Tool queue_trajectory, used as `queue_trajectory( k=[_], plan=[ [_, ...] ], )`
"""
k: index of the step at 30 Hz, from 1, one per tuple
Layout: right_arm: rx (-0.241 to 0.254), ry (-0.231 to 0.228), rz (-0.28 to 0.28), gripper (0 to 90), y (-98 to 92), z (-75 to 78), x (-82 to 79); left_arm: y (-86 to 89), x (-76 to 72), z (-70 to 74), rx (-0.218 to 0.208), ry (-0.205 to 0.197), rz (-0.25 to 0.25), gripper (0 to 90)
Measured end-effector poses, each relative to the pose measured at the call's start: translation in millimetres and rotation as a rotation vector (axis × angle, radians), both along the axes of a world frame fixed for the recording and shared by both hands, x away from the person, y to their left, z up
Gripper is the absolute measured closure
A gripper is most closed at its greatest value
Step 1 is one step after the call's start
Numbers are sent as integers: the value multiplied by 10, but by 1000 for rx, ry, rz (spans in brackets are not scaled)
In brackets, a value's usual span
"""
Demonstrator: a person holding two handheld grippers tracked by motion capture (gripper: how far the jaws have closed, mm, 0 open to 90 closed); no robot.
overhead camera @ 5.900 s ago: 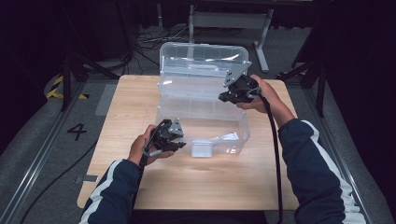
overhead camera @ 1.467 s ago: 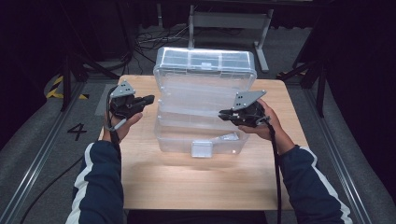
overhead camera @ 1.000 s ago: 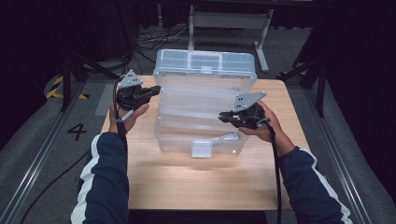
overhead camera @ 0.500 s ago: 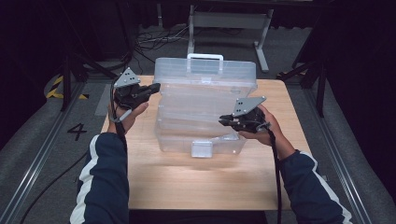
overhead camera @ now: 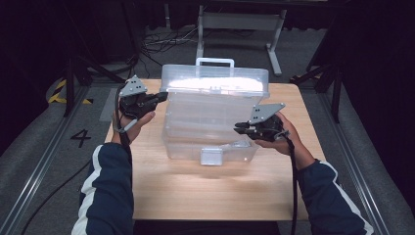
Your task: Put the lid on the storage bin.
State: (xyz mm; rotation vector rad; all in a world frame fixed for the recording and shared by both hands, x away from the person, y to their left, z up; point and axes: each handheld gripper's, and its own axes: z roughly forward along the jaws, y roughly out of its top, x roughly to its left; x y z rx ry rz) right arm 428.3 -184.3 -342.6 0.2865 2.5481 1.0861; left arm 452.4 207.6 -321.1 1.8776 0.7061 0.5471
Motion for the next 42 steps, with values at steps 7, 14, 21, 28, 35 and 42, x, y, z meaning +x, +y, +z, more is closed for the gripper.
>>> queue_trajectory(
  k=[7,14,21,28,35,42],
  plan=[
    [28,-8,-30,833,-145,18,-71,-11,-47,-21,11,5,-7,900],
    [61,-7,-53,863,-321,47,-119,-13,-93,-63,30,7,-16,900],
    [87,-1,-76,859,-450,57,-138,-19,-138,-90,40,3,-8,900],
    [113,-7,-90,849,-602,73,-210,-3,-175,-102,47,4,-13,900],
    [121,5,-114,823,-708,27,-232,-4,-217,-152,47,18,-24,900],
    [112,9,-115,817,-740,-30,-281,1,-262,-207,46,24,-29,900]
  ],
)
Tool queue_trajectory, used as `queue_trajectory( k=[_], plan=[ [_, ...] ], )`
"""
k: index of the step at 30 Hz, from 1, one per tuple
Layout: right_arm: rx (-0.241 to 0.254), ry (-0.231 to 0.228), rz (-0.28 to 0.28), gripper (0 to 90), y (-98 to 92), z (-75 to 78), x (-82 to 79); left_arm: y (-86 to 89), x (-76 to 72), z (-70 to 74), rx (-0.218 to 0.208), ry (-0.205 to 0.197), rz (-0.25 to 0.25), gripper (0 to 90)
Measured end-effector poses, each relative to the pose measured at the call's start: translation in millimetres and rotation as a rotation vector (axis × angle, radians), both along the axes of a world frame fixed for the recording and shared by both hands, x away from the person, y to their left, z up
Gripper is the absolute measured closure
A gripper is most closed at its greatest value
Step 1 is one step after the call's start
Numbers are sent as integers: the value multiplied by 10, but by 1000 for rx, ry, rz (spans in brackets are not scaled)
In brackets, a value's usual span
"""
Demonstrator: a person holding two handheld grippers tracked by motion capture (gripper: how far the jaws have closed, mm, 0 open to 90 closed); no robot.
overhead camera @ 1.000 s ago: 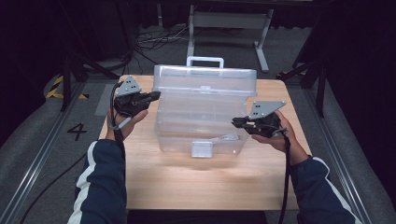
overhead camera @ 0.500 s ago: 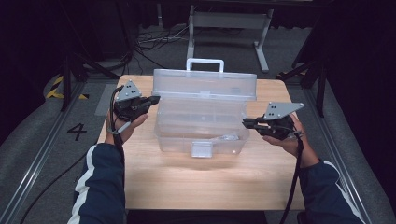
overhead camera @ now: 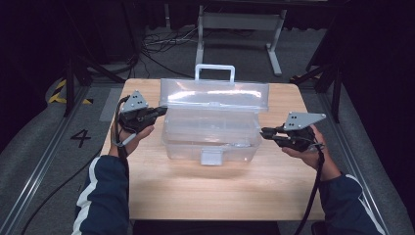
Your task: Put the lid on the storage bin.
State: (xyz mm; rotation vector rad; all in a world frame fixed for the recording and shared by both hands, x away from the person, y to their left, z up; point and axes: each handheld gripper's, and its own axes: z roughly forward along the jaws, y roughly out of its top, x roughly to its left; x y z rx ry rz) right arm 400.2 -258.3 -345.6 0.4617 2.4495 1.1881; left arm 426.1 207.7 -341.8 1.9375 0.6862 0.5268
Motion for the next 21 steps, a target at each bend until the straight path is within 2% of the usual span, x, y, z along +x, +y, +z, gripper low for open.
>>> queue_trajectory(
  k=[12,21],
  plan=[
    [-13,27,-25,779,-27,-128,13,-4,-103,-94,33,12,-4,900],
    [-15,37,-44,751,-39,-207,22,14,-182,-205,35,22,-8,900]
  ],
)
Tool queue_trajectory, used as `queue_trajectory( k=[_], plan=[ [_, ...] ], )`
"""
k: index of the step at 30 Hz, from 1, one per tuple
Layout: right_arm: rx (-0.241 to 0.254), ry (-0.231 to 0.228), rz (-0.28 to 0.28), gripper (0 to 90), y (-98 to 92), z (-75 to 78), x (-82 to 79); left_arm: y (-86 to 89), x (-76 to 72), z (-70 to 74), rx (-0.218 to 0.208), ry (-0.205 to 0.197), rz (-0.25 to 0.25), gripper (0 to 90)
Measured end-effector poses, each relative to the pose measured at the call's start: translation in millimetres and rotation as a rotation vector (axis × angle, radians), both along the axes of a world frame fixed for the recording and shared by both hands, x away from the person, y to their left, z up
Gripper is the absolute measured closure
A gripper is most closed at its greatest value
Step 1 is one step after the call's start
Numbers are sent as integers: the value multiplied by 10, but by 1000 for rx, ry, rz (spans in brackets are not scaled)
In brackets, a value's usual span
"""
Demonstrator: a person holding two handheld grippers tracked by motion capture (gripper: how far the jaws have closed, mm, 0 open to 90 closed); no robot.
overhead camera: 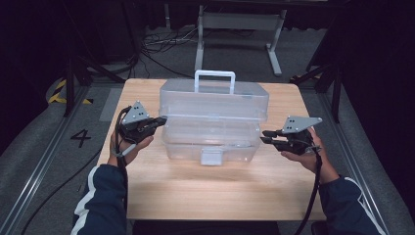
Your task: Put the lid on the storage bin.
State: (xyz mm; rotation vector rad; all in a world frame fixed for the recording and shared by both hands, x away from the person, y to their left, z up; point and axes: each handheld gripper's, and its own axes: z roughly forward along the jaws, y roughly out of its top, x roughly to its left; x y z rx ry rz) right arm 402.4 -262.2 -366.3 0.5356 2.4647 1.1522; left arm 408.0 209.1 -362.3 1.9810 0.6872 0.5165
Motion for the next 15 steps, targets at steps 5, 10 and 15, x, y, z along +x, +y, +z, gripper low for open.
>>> queue_trajectory(
  k=[5,10,15],
  plan=[
    [-1,1,0,746,8,-11,-3,12,-29,-49,10,9,-5,900],
    [4,0,-17,729,-10,-35,-4,3,-62,-73,23,11,-3,900],
    [15,14,-31,712,-50,-72,0,4,-109,-113,38,22,-5,900]
  ],
)
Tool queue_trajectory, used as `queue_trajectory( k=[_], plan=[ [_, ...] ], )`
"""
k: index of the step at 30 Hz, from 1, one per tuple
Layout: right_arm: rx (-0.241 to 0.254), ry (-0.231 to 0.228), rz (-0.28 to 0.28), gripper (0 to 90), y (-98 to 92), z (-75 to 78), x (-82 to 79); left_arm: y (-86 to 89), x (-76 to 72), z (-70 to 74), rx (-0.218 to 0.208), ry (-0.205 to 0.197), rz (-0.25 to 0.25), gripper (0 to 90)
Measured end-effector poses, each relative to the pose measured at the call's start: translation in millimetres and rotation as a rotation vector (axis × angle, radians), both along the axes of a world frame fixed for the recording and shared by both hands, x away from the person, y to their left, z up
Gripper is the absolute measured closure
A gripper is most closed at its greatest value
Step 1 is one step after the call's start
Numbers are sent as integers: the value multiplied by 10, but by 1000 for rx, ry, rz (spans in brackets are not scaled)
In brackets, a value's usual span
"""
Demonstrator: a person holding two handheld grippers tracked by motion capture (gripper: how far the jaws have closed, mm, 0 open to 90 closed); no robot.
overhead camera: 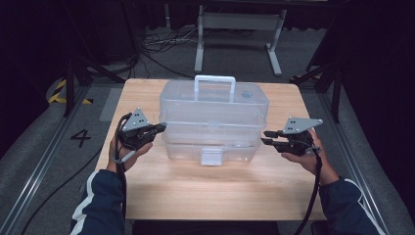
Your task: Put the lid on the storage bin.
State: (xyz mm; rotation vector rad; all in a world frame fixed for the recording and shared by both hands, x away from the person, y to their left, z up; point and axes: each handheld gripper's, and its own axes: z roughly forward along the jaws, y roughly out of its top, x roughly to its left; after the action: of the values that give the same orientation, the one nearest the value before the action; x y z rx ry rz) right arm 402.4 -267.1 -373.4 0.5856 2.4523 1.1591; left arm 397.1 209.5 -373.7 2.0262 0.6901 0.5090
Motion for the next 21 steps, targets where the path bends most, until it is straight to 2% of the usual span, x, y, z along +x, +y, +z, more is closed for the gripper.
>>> queue_trajectory(
  k=[7,13,21],
  plan=[
    [-8,6,-27,635,-16,-79,21,9,-54,-65,35,10,1,900],
    [-12,9,-58,545,-25,-121,32,23,-83,-98,47,13,-6,900],
    [-15,14,-70,504,-17,-159,20,11,-149,-154,95,17,-1,900]
  ],
)
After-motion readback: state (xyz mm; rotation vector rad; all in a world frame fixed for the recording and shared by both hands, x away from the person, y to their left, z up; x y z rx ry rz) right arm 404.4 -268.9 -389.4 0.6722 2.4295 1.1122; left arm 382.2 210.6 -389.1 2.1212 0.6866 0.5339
